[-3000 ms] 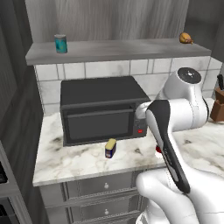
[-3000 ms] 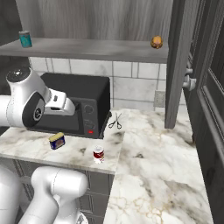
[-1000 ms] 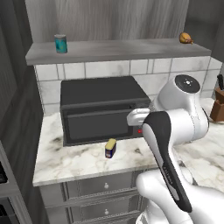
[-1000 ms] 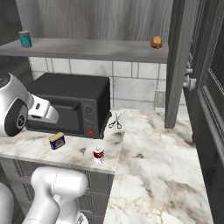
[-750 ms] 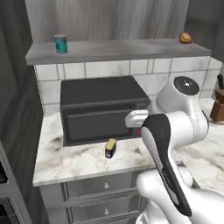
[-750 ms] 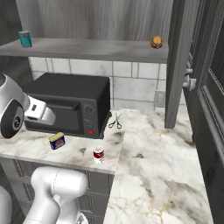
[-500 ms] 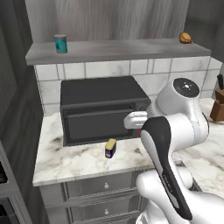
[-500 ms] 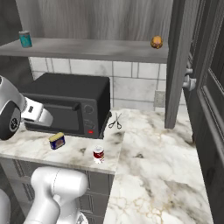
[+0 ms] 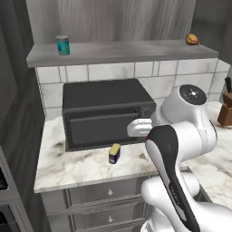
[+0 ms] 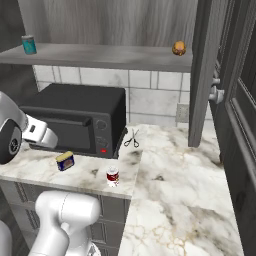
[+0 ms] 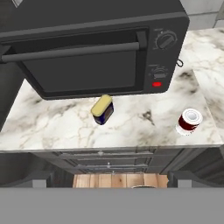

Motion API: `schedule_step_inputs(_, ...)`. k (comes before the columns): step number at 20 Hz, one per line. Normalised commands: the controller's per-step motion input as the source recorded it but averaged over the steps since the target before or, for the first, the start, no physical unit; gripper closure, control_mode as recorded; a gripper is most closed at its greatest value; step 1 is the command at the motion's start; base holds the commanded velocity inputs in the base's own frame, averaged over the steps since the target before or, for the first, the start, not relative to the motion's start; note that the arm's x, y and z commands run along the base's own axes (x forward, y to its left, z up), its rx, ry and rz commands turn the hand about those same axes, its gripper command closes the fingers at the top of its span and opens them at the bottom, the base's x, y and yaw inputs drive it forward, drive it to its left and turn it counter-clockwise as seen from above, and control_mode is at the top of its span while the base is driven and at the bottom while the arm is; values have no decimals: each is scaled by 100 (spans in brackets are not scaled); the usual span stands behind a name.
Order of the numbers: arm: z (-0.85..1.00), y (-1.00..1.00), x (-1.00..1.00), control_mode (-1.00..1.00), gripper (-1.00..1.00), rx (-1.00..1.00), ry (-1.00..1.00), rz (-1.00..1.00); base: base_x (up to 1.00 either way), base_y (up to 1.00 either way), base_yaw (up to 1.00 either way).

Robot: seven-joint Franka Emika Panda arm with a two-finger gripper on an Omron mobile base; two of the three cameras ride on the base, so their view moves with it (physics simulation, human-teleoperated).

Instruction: Pick the cans from the counter and place them in their designated side in the cabinet.

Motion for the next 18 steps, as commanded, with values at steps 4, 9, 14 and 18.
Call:
schedule_step_inputs(4, -16, 3, 0, -100, -100, 0, 0, 0, 0, 0, 0)
schedule_step_inputs(9, -7, 8, 0, -100, -100, 0, 0, -1, 0, 0, 0)
schedule_step_inputs(14, 0, 3, 0, -100, -100, 0, 0, -5, 0, 0, 0)
schedule_step_inputs(18, 0, 4, 0, -100, -100, 1, 0, -5, 0, 0, 0)
